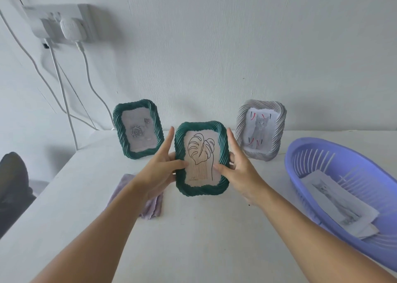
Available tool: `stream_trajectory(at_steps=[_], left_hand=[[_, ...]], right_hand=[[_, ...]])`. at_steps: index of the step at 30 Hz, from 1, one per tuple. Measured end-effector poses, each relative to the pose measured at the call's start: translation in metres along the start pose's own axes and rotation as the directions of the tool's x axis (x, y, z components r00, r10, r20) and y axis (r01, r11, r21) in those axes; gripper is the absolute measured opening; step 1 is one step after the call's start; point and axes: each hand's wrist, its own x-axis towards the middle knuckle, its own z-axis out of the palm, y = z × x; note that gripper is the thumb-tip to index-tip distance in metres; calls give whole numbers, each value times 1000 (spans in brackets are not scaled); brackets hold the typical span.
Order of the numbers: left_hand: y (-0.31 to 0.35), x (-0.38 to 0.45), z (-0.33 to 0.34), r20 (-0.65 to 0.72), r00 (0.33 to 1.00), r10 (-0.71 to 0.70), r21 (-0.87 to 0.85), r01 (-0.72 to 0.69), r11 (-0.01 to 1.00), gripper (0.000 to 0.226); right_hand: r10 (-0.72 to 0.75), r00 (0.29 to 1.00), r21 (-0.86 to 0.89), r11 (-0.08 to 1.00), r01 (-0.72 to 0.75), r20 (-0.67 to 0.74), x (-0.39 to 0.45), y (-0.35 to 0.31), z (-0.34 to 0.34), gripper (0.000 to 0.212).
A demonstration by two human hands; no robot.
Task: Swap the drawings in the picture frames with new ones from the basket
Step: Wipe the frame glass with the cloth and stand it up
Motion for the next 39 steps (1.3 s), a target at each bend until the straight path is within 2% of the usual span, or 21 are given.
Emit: stream_trajectory(at_steps=[13, 19, 27, 34, 39], left_hand=[[6, 19, -16, 41, 999, -30, -60, 32, 998, 97], [9, 37, -26, 47, 999, 4, -68, -1, 998, 99], [23, 76, -34, 11, 996, 92, 29, -92, 995, 104], [26, 115, -41, -77, 975, 207, 270, -180, 946, 106], [19, 132, -45, -92, 958, 271, 361, -222, 906, 105]], right_hand=[[0, 1000, 45, 999, 0, -2, 20, 2, 5, 98], [14, 995, -54, 999, -9, 95, 35, -3, 0, 107], [-48, 998, -174, 983, 52, 29, 85, -8, 2, 111], [-49, 997, -203, 979, 37, -55, 128, 9, 5, 109], [-69, 995, -207, 977, 52, -77, 145, 16, 7, 109]])
